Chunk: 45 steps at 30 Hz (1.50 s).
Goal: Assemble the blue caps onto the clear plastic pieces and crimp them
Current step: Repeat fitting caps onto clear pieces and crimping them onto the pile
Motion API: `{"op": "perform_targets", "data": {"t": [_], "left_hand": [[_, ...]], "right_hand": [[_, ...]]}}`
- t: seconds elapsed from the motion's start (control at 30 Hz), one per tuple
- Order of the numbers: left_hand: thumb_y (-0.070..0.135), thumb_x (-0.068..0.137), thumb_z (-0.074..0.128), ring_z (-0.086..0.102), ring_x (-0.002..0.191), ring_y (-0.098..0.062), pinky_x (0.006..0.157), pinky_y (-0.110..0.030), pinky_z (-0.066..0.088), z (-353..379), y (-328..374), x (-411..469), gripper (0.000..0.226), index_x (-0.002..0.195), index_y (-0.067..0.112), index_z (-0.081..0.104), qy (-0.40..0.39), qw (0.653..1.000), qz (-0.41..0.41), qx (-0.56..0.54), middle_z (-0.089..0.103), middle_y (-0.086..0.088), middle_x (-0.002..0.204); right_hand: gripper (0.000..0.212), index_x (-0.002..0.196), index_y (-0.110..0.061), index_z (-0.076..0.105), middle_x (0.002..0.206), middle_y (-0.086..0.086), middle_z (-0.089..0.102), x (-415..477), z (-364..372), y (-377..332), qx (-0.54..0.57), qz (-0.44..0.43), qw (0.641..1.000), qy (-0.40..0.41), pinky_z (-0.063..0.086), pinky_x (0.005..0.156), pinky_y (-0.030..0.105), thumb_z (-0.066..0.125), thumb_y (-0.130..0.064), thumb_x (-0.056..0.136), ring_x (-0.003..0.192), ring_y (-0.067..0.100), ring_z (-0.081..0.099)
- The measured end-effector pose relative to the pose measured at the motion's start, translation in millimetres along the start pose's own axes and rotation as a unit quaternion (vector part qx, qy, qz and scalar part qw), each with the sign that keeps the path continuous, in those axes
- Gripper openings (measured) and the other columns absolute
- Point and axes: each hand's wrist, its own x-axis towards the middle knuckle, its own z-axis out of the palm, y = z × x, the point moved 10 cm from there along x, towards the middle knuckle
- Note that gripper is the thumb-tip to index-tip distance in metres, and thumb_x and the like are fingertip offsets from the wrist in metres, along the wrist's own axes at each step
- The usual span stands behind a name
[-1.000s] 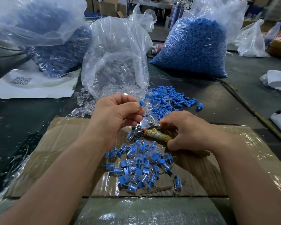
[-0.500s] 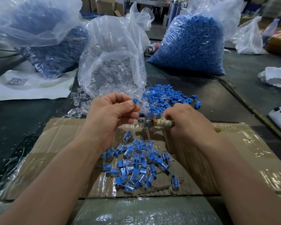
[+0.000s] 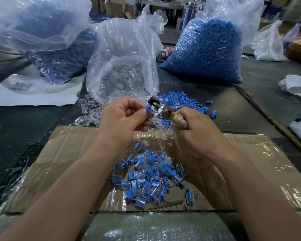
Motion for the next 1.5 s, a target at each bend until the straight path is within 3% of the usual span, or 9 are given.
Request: {"op": "perform_targets", "data": {"t": [0.3, 0.53, 0.97, 1.17, 1.27, 1.4, 1.5], "left_hand": [[-0.008, 0.082, 0.056, 0.064, 0.055, -0.012, 0.053, -0.02, 0.054, -1, 6, -1, 0.019, 0.075, 0.01, 0.056, 0.006, 0.999, 0.024, 0.038, 0.065, 0.004, 0.056], [-0.008, 0.084, 0.055, 0.062, 0.052, -0.008, 0.052, -0.019, 0.053, -2, 10, -4, 0.021, 0.075, 0.011, 0.056, 0.019, 0.995, 0.053, 0.079, 0.064, 0.007, 0.055], [-0.008, 0.084, 0.056, 0.062, 0.051, -0.007, 0.051, -0.02, 0.053, -6, 7, -3, 0.023, 0.073, 0.013, 0.056, 0.043, 0.993, 0.048, 0.096, 0.064, 0.008, 0.055], [0.0, 0.081, 0.063, 0.064, 0.054, -0.007, 0.048, -0.015, 0.048, -11, 8, -5, 0.019, 0.073, 0.017, 0.06, 0.069, 0.987, 0.059, 0.134, 0.067, 0.005, 0.061], [0.001, 0.081, 0.062, 0.063, 0.054, -0.009, 0.046, -0.015, 0.047, -23, 11, -3, 0.016, 0.075, 0.016, 0.061, 0.088, 0.992, 0.041, 0.076, 0.07, 0.001, 0.066], [0.012, 0.066, 0.067, 0.055, 0.045, -0.008, 0.038, -0.014, 0.039, -5, 9, -3, 0.007, 0.073, 0.014, 0.066, -0.025, 0.999, -0.022, 0.022, 0.068, -0.004, 0.062], [0.014, 0.056, 0.067, 0.052, 0.04, -0.007, 0.037, -0.013, 0.04, 20, -1, -11, 0.019, 0.074, 0.01, 0.064, -0.126, 0.988, -0.061, 0.057, 0.065, -0.004, 0.056]], "right_hand": [[0.007, 0.087, -0.025, 0.046, 0.08, -0.012, 0.046, -1, 6, -3, 0.0, -0.006, 1.0, -0.02, 0.029, 0.057, 0.022, 0.052, -0.026, 0.09, 0.071, 0.003, 0.041], [0.027, 0.07, -0.029, 0.036, 0.072, -0.01, 0.045, 2, 8, -4, -0.024, 0.0, 1.0, -0.018, 0.027, 0.052, 0.025, 0.051, -0.023, 0.091, 0.064, 0.003, 0.04], [0.017, 0.079, -0.028, 0.041, 0.073, -0.013, 0.043, 2, 7, -5, -0.05, -0.01, 0.999, 0.006, 0.025, 0.052, 0.023, 0.05, -0.025, 0.092, 0.064, 0.002, 0.038], [0.018, 0.076, -0.028, 0.046, 0.072, -0.012, 0.047, 3, 2, 2, -0.031, -0.024, 0.999, -0.014, 0.031, 0.056, 0.023, 0.054, -0.013, 0.085, 0.067, 0.003, 0.043], [0.019, 0.075, -0.028, 0.048, 0.074, -0.01, 0.05, 3, 2, 9, -0.055, -0.015, 0.998, -0.029, 0.035, 0.057, 0.027, 0.055, -0.013, 0.084, 0.068, 0.009, 0.046], [0.014, 0.085, -0.031, 0.055, 0.083, -0.01, 0.055, 2, 7, 17, -0.082, 0.01, 0.995, -0.063, 0.045, 0.066, 0.033, 0.057, -0.017, 0.083, 0.077, 0.012, 0.051], [0.015, 0.087, -0.035, 0.056, 0.088, -0.012, 0.057, 0, 15, 17, -0.1, 0.019, 0.99, -0.101, 0.047, 0.07, 0.034, 0.065, -0.026, 0.079, 0.083, 0.012, 0.053]]}}
